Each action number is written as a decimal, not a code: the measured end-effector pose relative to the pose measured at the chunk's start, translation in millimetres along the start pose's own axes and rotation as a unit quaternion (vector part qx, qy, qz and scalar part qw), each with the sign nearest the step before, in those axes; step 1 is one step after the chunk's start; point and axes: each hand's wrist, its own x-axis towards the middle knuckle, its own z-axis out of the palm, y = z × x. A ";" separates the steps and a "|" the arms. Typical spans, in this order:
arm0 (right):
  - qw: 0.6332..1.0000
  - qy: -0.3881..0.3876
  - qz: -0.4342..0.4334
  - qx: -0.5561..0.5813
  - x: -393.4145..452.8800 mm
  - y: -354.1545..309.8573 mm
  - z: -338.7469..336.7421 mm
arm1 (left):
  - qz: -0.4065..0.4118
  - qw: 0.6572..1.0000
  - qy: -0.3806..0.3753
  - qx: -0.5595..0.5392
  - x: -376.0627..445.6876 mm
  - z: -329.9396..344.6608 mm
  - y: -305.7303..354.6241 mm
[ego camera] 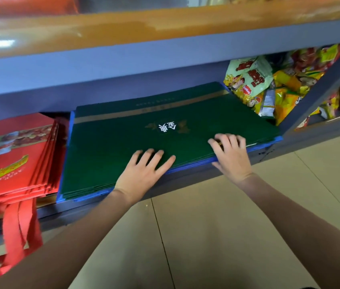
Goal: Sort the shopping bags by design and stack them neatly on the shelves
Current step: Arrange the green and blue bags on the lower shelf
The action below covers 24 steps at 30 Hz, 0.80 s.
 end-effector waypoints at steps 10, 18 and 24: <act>0.982 -0.152 -0.068 0.094 19.3 31.4 -36.1 | -0.009 0.992 0.012 -0.124 2.9 -6.1 -3.2; 0.935 -0.304 0.034 0.178 38.8 118.5 -57.6 | -0.094 0.957 -0.082 -0.262 36.6 -33.4 -5.2; 0.940 -0.289 0.019 0.177 41.3 113.7 -44.9 | -0.073 0.951 -0.111 -0.279 64.8 -27.7 -1.5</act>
